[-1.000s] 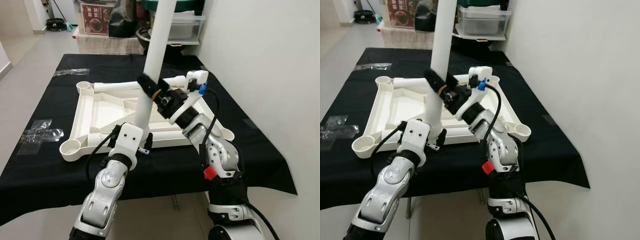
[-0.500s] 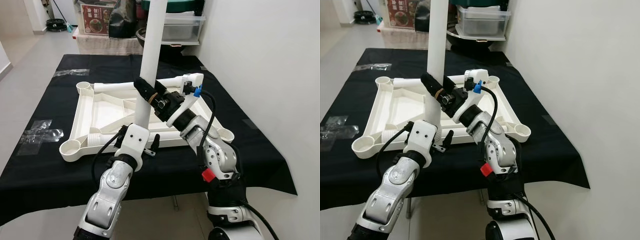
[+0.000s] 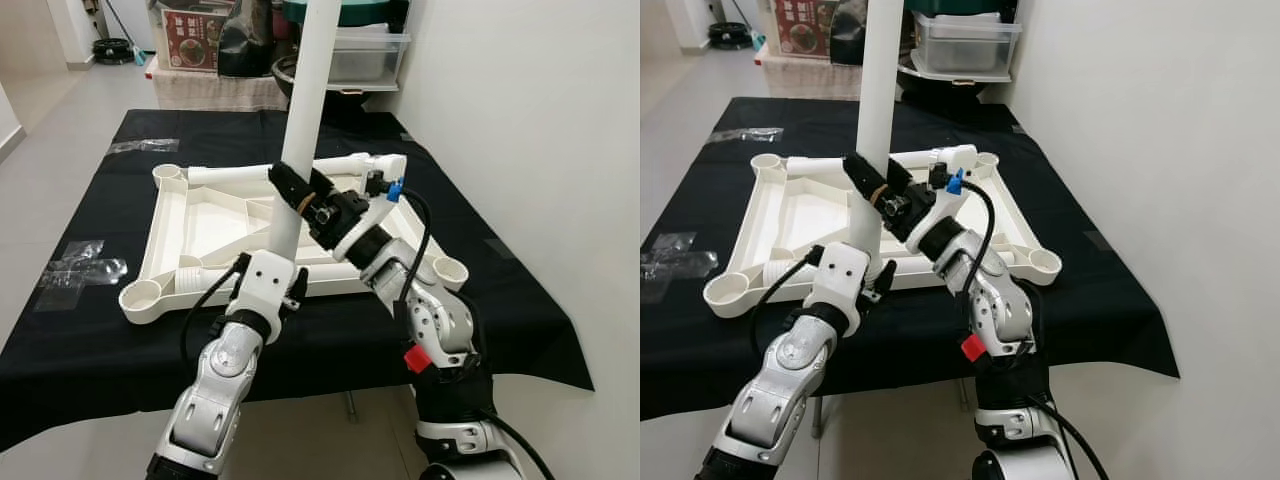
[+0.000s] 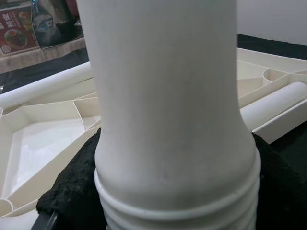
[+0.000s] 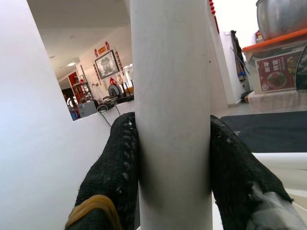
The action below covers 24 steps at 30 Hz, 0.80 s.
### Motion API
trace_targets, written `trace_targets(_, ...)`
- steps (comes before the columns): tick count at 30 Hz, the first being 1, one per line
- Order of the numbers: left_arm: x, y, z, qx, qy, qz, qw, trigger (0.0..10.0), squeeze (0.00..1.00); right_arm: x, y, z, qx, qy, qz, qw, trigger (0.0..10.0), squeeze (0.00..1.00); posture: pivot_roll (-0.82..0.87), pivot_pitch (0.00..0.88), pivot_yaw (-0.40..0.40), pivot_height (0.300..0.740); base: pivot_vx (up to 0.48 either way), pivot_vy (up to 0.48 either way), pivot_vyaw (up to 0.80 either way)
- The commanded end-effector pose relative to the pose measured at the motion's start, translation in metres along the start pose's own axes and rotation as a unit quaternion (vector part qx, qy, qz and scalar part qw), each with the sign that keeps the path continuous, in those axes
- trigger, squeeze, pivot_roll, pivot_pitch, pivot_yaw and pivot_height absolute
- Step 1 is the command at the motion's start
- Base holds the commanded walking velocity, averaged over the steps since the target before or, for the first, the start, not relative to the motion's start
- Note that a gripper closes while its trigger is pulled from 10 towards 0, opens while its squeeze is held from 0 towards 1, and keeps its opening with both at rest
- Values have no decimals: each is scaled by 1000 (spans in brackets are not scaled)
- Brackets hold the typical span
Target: Building children table
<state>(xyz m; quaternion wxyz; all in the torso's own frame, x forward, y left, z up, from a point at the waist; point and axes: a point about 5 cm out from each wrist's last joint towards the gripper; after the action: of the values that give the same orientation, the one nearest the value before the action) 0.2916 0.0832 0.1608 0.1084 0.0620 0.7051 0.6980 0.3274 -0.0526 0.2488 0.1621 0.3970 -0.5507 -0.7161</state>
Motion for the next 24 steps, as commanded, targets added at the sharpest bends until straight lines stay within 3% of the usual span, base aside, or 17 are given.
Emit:
trace_targets(1,3,-3,0,-20,-3,-2,1000,0,0,2,-2,0,1,-11,2,1000,5765,0,44,0,-79,740,0,0,0)
trace_targets(2,3,-4,2,-30,-5,2,1000,6471,0,2,-3,-1,3,-16,6,1000,10000,0,43,0,-79,740,0,0,0)
trace_targets(3,4,-4,5,-41,-4,3,999,10000,0,2,-3,-2,4,-20,8,1000,10000,490,44,0,-79,740,0,0,0)
trace_targets(4,4,-4,5,-41,-4,3,999,10000,0,2,-3,-2,4,-20,8,1000,10000,490,44,0,-79,740,0,0,0)
trace_targets(5,5,-4,8,-52,-3,3,999,10000,0,2,-3,-3,6,-21,9,1000,10000,1000,45,0,-79,740,0,0,0)
trace_targets(7,5,-4,11,-62,-4,2,998,10000,0,2,-3,-4,6,-22,10,1000,10000,1000,48,0,-80,740,0,0,0)
trace_targets(8,6,-5,13,-76,-6,1,997,10000,0,2,-3,-3,6,-17,12,1000,10000,808,48,0,-81,740,0,0,0)
trace_targets(11,8,-6,17,-88,-9,2,996,10000,0,3,-4,-3,4,-13,17,1000,10000,808,50,0,-79,740,0,0,0)
trace_targets(12,9,-6,19,-100,-16,3,995,10000,0,3,-4,-2,4,-10,21,1000,10000,0,52,0,-79,740,0,0,0)
trace_targets(24,9,-5,21,-127,-31,-5,991,10000,0,5,-13,0,-22,3,49,999,10000,0,52,0,-79,740,0,0,0)
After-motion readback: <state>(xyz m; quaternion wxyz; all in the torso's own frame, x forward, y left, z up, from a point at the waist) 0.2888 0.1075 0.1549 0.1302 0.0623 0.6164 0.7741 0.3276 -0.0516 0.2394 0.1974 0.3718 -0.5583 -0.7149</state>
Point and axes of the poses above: a point about 5 cm out from each wrist's last joint towards the gripper, its own x axis pointing back from the gripper into the wrist, its own y axis along the axis of the wrist's last joint, z = x × y, and after that the axes turned 12 degrees about x, right-handed
